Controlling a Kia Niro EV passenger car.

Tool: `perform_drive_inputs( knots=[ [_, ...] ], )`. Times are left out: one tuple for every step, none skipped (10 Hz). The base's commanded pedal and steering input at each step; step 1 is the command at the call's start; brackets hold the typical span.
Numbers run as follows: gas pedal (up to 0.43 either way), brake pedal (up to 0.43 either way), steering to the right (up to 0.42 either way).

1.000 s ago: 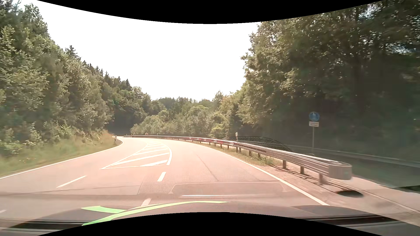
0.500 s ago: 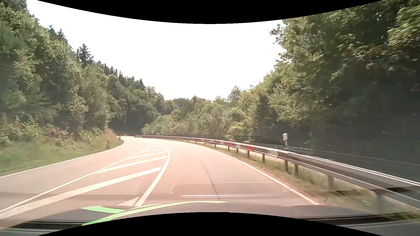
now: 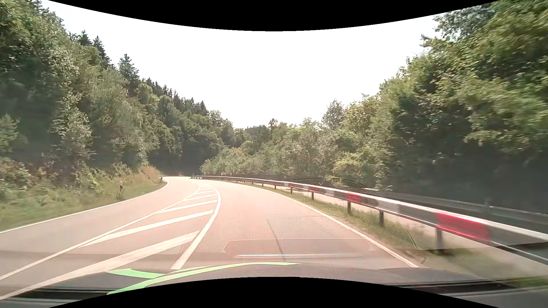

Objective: Follow the waypoints while adhering to traffic rules and regulations

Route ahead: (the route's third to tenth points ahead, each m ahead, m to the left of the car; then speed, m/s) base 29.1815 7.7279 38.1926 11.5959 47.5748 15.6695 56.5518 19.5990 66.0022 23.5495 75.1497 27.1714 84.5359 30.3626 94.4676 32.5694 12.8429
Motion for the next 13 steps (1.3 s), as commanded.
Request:
perform_drive_inputs(
  knots=[
    [0.047, 0.000, -0.063],
    [0.047, 0.000, -0.063],
    [0.047, 0.000, -0.063],
    [0.047, 0.000, -0.063],
    [0.047, 0.000, -0.063],
    [0.047, 0.000, -0.063],
    [0.047, 0.000, -0.063],
    [0.047, 0.000, -0.063],
    [0.047, 0.000, -0.063],
    [0.047, 0.000, -0.063],
    [0.047, 0.000, -0.063],
    [0.047, 0.000, -0.063],
    [0.047, 0.000, -0.063]
  ],
)
